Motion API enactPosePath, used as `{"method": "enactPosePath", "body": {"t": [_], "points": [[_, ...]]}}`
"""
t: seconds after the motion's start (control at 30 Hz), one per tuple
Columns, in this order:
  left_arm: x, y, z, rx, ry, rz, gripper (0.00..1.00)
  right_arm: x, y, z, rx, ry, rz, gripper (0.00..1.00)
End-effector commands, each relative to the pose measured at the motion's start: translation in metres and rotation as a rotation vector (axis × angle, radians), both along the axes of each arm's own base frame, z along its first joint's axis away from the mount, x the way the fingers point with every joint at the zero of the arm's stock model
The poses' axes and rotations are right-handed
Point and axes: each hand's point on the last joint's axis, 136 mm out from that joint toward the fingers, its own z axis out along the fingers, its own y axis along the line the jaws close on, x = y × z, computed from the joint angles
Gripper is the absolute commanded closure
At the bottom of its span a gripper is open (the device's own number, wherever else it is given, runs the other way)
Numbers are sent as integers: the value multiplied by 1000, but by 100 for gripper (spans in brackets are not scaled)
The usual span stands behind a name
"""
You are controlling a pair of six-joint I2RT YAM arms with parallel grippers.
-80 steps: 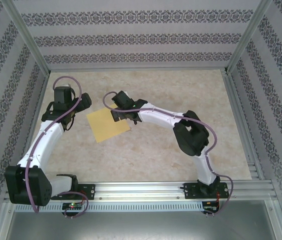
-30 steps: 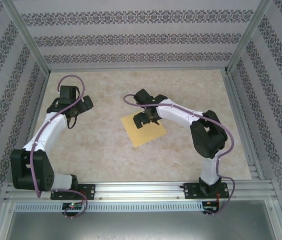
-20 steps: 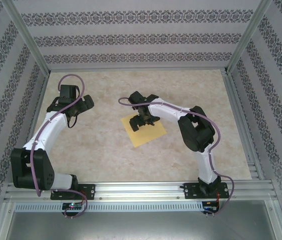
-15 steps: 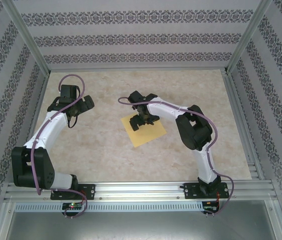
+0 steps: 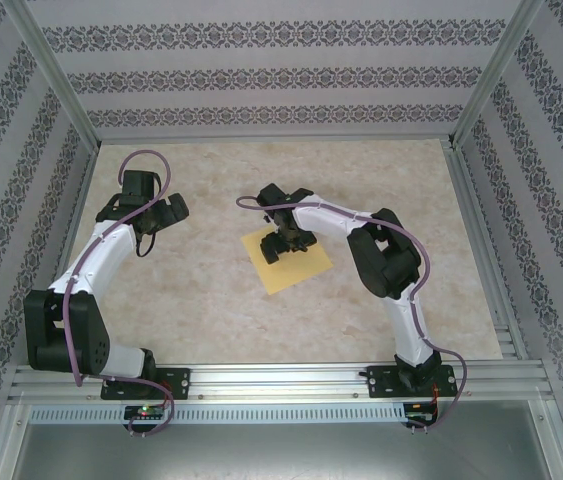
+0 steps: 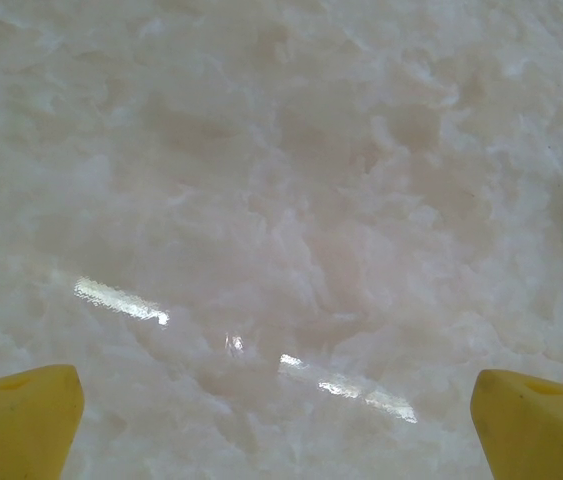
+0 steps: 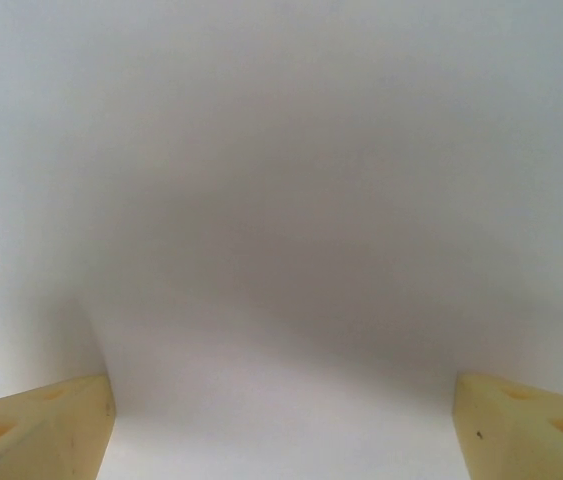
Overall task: Fold a paper plane with a square sheet of paper (pick it up from the middle)
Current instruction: Fold the square sheet of paper in half at the center of the table.
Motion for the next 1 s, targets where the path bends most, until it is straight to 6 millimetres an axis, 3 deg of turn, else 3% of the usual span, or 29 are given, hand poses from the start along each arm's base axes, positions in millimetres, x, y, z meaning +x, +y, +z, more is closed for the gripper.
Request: {"method": "enactPosePath", "body": {"t": [0.0, 0.3, 0.47, 0.57, 0.67, 0.83, 0.97], "points": [[4, -5, 5, -13, 3, -5, 0, -24, -30, -49, -91, 131, -26, 15], [3, -5, 3, -15, 12, -3, 0, -24, -43, -52, -134, 125, -38, 23], [3, -4, 3, -15, 15, 0, 0, -18, -36, -37, -97, 97, -44, 28], [2, -5, 1, -20, 18, -2, 0, -15, -18, -17, -9, 78, -38, 34], [2, -10, -1, -42, 19, -16, 0, -17, 13, 8, 148, 73, -30, 44], [1, -23, -5, -103, 15, -61, 0, -19, 78, 64, 575, 85, -50, 55], [0, -39, -10, -186, 7, -107, 0, -14, 103, 104, 829, 71, -71, 60]]}}
